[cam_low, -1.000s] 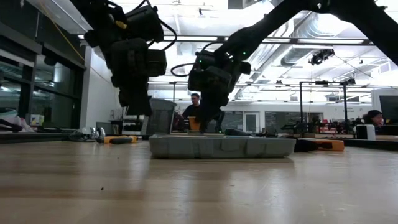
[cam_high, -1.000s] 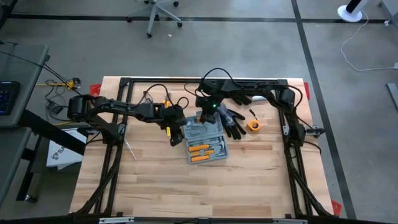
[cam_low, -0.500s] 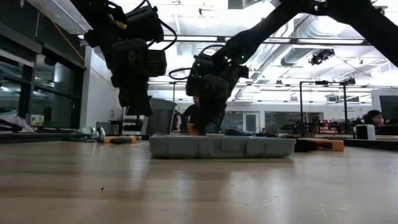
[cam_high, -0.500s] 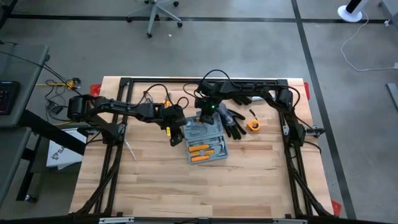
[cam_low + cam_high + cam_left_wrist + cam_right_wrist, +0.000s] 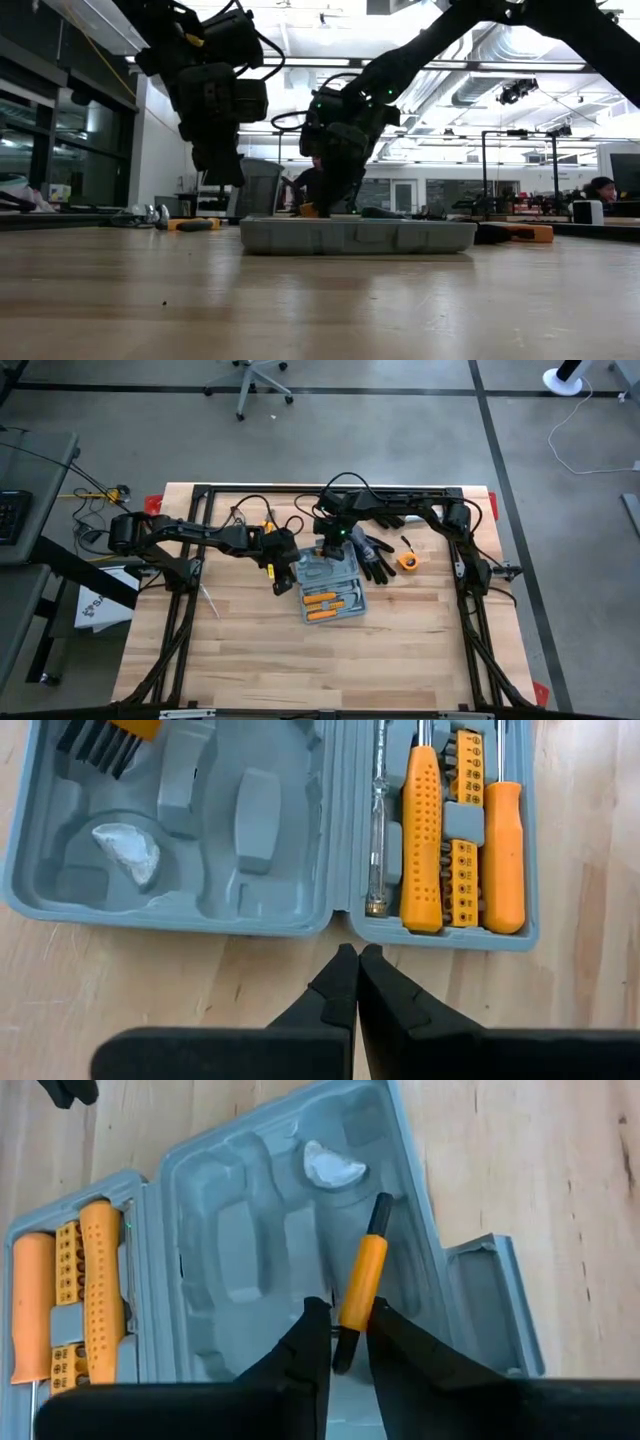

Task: Prefit tool cases
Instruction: Put the yellow hex keys into the gray toolbox

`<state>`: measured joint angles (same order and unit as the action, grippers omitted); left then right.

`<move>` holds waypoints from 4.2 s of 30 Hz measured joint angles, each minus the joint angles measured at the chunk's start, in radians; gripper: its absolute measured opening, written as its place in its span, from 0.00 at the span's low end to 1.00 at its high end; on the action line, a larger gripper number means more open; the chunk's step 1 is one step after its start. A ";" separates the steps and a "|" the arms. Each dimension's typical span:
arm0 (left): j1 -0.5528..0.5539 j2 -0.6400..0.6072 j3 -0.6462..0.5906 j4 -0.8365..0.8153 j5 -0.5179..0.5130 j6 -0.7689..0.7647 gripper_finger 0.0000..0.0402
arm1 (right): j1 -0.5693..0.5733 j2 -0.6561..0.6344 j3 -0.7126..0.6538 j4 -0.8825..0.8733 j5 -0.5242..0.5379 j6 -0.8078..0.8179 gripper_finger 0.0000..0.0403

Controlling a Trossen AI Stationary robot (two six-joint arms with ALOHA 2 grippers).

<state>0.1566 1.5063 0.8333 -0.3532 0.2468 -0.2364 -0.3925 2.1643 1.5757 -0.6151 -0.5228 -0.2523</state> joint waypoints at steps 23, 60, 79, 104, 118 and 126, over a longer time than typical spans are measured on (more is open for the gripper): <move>0.000 0.000 0.000 -0.011 -0.047 0.032 0.00 | -0.047 -0.004 0.000 -0.094 -0.006 -0.001 0.17; 0.007 -0.050 -0.004 -0.008 -0.113 -0.019 0.00 | 0.060 -0.021 0.000 0.383 -0.026 0.513 0.00; 0.060 -0.577 -0.198 0.129 -0.337 -0.182 0.00 | 0.111 -0.015 -0.404 1.493 -0.205 1.290 0.00; 0.060 -0.604 -0.197 0.128 -0.388 -0.216 0.00 | 0.133 0.053 -0.401 1.410 -0.117 1.161 0.00; 0.059 -0.603 -0.197 0.083 -0.391 -0.216 0.00 | 0.088 -0.012 -0.412 1.456 -0.189 1.198 0.00; 0.059 -0.603 -0.197 0.083 -0.391 -0.216 0.00 | 0.106 -0.014 -0.411 1.522 -0.188 1.220 0.00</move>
<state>0.2157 0.9028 0.6365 -0.2699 -0.1444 -0.4519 -0.2863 2.1507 1.1647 0.9070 -0.7103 0.9674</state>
